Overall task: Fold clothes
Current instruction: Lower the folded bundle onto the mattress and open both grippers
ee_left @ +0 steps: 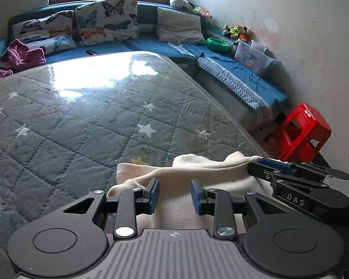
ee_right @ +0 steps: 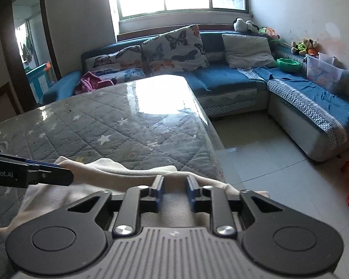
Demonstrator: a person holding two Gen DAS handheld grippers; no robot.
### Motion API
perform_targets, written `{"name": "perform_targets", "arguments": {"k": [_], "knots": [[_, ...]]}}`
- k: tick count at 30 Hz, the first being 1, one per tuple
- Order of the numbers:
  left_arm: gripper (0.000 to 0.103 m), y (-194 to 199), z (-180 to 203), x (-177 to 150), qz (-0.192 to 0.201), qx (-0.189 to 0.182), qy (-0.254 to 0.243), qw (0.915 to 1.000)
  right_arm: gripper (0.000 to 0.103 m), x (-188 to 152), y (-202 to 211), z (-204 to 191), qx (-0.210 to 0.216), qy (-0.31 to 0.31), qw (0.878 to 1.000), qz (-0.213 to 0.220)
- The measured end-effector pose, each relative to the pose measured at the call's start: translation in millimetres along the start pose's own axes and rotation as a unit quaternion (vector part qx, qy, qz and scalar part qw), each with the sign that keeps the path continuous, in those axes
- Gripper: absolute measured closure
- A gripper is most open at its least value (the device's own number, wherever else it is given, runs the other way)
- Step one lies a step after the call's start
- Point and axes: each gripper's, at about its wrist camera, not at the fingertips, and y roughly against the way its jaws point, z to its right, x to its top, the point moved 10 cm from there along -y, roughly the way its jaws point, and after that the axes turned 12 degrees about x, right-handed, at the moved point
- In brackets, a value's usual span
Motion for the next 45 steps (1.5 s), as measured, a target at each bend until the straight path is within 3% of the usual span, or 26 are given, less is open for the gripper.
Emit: {"name": "perform_targets", "arguments": {"k": [7, 16, 24, 30, 37, 45], "knots": [[0.07, -3.1, 2.4, -2.9, 0.002, 0.01, -0.007, 0.9999, 0.066, 2.5, 13.3, -6.5, 0.012, 0.006, 1.0, 0.014], [0.061, 25.6, 11.1, -13.3, 0.02, 0.01, -0.026, 0.9994, 0.049, -18.3, 54.1, -35.4, 0.03, 0.033, 0.999, 0.013], [0.053, 47.1, 9.8, -35.3, 0.023, 0.027, -0.036, 0.9987, 0.043, -49.1, 77.0, -45.4, 0.016, 0.039, 0.999, 0.003], [0.053, 53.0, 3.0, -62.1, 0.026, 0.039, -0.049, 0.9977, 0.042, -70.3, 88.3, -39.9, 0.004, 0.031, 0.999, -0.008], [0.052, 59.2, -2.1, -67.7, 0.028, 0.045, -0.042, 0.9977, 0.041, -74.2, 100.7, -36.0, -0.001, 0.016, 1.0, 0.002], [0.038, 79.1, -5.0, -67.1, 0.024, 0.064, -0.037, 0.997, 0.034, -77.8, 99.2, -38.0, -0.006, 0.018, 1.0, 0.001]]}}
